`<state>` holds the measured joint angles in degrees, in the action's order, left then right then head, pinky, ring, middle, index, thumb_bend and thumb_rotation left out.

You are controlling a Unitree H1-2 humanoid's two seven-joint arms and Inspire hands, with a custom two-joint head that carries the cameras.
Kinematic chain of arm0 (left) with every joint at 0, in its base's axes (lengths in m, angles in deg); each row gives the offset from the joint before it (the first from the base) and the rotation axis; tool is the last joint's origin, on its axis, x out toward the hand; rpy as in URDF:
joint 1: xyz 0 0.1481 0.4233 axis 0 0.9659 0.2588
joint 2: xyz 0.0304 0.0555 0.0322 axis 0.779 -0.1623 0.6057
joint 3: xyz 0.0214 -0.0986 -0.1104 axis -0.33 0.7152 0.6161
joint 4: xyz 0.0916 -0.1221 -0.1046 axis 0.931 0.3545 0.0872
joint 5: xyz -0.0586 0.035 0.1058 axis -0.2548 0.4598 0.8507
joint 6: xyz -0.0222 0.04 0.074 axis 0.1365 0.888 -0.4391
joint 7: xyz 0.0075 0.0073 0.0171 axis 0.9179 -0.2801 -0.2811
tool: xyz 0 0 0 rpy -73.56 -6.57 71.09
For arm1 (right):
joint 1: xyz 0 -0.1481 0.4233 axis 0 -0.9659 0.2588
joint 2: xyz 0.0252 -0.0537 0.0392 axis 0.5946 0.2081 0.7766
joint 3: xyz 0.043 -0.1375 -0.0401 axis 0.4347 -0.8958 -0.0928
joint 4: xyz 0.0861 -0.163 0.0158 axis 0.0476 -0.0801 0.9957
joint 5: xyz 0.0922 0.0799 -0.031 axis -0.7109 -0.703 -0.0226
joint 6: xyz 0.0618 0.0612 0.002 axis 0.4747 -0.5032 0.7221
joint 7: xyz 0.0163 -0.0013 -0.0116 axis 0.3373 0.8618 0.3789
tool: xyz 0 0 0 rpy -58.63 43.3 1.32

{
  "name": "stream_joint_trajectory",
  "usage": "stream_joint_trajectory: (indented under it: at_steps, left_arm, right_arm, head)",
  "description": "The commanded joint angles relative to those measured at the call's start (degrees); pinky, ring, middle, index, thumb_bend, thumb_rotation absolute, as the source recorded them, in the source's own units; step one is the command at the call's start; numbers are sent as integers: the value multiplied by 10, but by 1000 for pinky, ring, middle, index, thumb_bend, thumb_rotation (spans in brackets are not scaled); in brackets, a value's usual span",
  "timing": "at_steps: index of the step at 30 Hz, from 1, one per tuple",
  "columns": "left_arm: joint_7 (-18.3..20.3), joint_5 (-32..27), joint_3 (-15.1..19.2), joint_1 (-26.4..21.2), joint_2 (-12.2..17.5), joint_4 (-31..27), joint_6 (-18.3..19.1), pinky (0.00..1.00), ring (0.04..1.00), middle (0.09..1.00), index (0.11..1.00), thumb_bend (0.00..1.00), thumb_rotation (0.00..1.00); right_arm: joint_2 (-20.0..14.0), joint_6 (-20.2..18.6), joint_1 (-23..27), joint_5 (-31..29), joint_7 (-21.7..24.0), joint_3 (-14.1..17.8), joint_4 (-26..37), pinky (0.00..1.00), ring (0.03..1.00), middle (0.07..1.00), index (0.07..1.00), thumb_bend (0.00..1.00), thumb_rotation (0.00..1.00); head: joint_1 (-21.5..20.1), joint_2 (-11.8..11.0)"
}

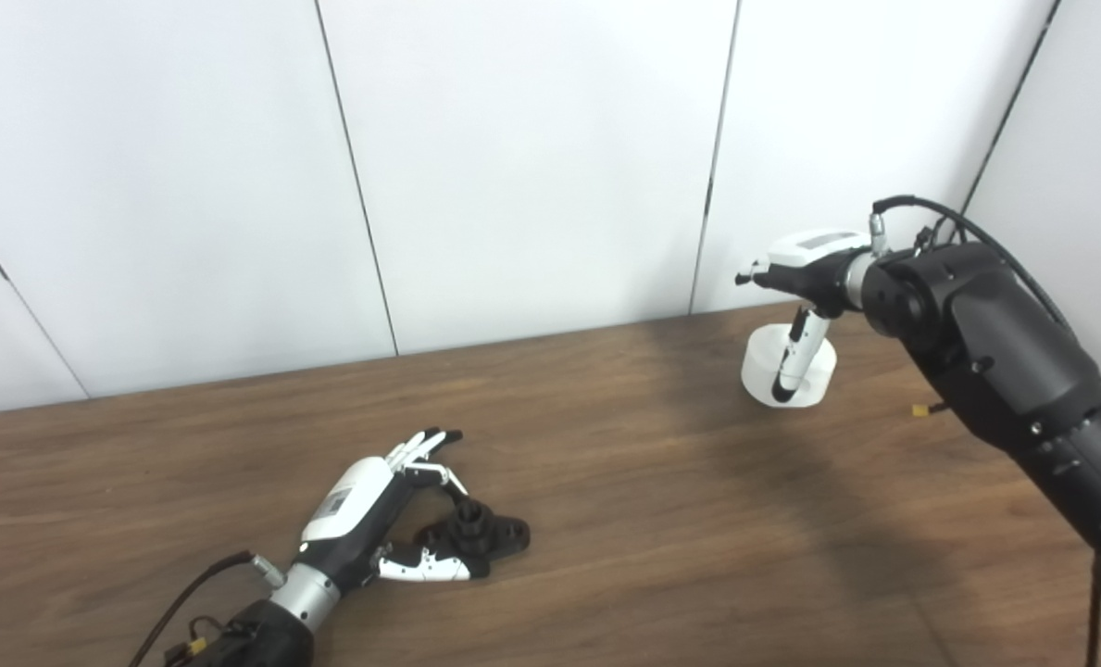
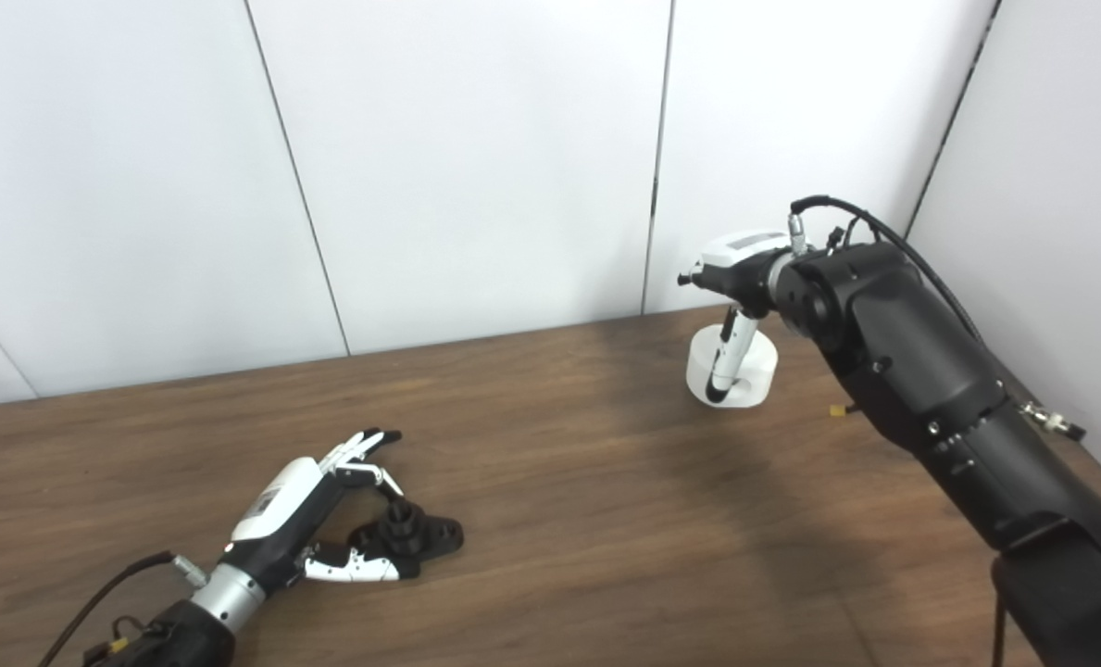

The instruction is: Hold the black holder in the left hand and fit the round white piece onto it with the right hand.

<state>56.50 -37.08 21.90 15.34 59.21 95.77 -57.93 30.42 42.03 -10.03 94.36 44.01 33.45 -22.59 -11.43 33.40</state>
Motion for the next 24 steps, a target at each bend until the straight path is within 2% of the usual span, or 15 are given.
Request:
stream_joint_trajectory:
  at_steps: [1, 11, 24]
  left_arm:
    - [12, 16, -21, 49, -7, 49, 0, 1000, 1000, 954, 483, 524, 56]
    - [11, 16, -21, 46, -8, 53, -3, 998, 1000, 952, 483, 524, 55]
    - [14, 15, -19, 52, -4, 47, 1, 987, 1000, 952, 483, 524, 56]
  right_arm:
    - [-21, -2, 24, 13, -16, 8, 4, 955, 1000, 1000, 975, 1000, 341]
    - [-26, 1, 29, 11, -27, 6, -16, 968, 1000, 1000, 975, 1000, 327]
    - [-25, -5, 30, 26, -29, 1, -28, 989, 1000, 1000, 985, 1000, 332]
  head:
    - [1, 0]
    - [7, 9]
    - [-1, 5]
